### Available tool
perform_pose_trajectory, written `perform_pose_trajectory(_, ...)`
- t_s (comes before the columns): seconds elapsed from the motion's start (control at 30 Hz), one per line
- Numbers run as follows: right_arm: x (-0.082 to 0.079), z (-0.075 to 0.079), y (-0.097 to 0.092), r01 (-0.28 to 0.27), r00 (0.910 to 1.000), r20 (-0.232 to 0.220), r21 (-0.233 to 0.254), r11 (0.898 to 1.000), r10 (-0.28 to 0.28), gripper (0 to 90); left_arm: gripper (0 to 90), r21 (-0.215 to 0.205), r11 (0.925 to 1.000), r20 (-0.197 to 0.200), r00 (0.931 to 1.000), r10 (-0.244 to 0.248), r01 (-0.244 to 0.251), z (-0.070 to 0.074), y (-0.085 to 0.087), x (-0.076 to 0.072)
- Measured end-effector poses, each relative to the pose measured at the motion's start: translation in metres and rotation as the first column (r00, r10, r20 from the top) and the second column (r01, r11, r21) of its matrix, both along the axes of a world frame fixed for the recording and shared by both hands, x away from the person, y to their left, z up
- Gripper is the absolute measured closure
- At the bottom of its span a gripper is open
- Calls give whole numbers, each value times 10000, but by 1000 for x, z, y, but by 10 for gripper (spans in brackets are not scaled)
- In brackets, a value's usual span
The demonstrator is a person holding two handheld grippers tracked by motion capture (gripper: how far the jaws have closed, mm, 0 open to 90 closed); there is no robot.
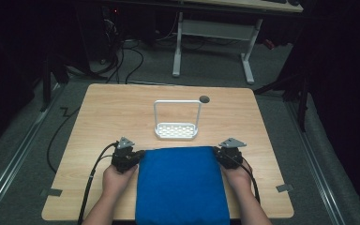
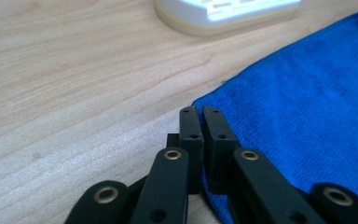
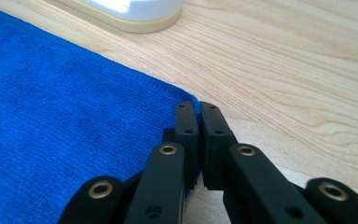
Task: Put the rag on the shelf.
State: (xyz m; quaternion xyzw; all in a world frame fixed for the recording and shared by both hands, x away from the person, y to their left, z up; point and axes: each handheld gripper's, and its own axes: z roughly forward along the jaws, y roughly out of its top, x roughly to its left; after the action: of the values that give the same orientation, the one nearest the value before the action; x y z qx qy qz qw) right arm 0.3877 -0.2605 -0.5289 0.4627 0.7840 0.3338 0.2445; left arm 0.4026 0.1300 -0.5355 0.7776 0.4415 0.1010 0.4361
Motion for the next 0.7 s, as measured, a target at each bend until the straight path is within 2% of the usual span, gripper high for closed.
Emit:
perform_pose_trajectory(0.03, 0, 0, 0, 0, 10000, 0, 0, 10000, 0, 882, 877, 0, 10000, 0, 10000, 0, 0, 0, 0, 0)
perform_pose_trajectory(0.07, -3, 2, 0, -31, 9999, 163, 78, 10000, 30, 883, 878, -227, 9997, 131, 9999, 6, -3, 1, 3, -1)
perform_pose_trajectory(0.23, -13, 6, 3, -155, 9990, 418, 459, 9988, 136, 884, 878, -339, 9994, 428, 9991, -26, 40, 2, 4, -4)
perform_pose_trajectory(0.27, -15, 7, 3, -193, 9987, 473, 484, 9986, 170, 884, 878, -440, 9990, 676, 9977, 19, 11, 3, 5, -6)
perform_pose_trajectory(0.33, -18, 10, 4, -245, 9979, 609, 557, 9981, 211, 883, 878, -507, 9987, 811, 9967, 30, 11, 4, 6, -8)
perform_pose_trajectory(0.57, -28, 21, 4, -276, 9943, 1055, 976, 9948, 172, 884, 879, -981, 9952, 1114, 9937, 151, -42, 10, 9, -13)
perform_pose_trajectory(0.6, -31, 25, 4, -295, 9926, 1204, 1063, 9939, 166, 884, 879, -1063, 9943, 1351, 9906, 210, -66, 15, 9, -16)
perform_pose_trajectory(0.7, -34, 29, 4, -327, 9899, 1408, 1115, 9932, 168, 884, 878, -1131, 9936, 1578, 9872, 246, -67, 21, 10, -19)
